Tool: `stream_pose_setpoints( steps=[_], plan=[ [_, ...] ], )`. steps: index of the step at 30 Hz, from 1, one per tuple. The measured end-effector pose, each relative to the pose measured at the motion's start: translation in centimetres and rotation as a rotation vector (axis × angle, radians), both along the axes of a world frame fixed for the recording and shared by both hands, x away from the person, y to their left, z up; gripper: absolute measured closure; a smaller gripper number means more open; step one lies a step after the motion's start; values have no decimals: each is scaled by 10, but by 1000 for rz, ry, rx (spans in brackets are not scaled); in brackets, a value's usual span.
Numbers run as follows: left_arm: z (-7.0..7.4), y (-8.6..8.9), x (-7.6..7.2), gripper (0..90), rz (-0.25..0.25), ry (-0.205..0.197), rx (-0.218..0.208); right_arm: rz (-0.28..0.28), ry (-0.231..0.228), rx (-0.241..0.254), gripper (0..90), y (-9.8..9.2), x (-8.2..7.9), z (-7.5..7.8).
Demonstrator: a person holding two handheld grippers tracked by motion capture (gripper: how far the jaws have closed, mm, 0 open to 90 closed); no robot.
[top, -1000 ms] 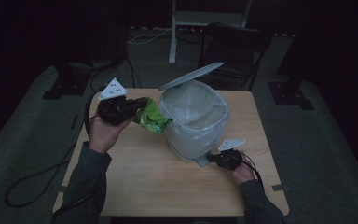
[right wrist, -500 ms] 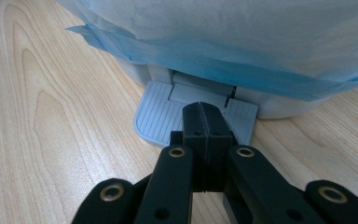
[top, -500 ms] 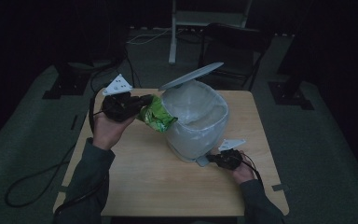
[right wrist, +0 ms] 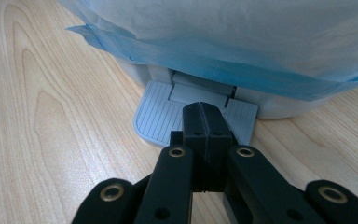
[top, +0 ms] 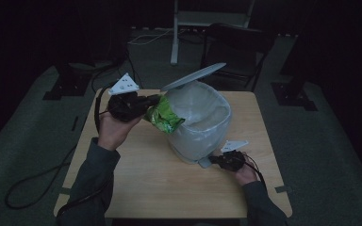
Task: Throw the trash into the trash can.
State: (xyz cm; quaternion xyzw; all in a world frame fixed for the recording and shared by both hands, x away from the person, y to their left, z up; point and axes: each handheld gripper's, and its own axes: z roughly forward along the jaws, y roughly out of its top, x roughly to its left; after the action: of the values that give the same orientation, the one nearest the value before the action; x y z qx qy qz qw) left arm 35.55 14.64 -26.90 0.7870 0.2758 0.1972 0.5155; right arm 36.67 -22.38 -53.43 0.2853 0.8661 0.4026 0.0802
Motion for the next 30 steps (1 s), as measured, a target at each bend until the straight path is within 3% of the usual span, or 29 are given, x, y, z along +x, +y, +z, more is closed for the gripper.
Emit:
stream_pose_setpoints(
  steps=[30],
  plan=[
    [16,-36,6,900,-65,-20,2,2,-2,0,900,0,0,0]
  ],
)
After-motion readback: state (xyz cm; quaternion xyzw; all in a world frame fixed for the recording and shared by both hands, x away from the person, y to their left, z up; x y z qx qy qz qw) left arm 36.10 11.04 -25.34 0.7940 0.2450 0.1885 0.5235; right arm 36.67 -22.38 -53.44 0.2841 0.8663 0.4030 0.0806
